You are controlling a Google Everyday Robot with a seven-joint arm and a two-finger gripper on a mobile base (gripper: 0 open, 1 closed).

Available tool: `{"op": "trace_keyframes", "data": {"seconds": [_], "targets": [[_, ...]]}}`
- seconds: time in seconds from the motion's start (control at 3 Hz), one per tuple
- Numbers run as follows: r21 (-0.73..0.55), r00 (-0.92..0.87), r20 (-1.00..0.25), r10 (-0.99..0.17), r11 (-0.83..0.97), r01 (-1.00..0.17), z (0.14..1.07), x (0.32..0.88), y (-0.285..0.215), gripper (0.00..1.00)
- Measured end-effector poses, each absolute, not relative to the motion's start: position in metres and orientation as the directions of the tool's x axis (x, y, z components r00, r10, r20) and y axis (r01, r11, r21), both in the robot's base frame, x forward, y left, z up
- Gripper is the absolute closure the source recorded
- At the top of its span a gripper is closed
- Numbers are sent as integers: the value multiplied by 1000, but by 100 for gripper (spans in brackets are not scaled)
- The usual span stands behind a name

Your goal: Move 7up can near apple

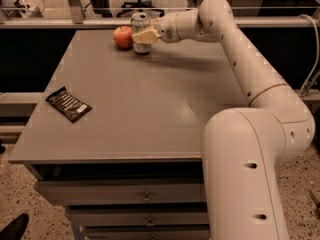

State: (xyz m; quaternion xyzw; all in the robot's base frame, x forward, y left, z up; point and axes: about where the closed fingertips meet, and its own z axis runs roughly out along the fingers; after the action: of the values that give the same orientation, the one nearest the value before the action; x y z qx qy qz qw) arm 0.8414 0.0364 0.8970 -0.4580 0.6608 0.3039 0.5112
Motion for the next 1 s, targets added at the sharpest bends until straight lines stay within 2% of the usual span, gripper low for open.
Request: {"op": "trace_keyframes", "data": {"seconds": [1.0], "targets": [[-55, -84, -951, -297, 430, -901, 891, 855, 40, 12]]}}
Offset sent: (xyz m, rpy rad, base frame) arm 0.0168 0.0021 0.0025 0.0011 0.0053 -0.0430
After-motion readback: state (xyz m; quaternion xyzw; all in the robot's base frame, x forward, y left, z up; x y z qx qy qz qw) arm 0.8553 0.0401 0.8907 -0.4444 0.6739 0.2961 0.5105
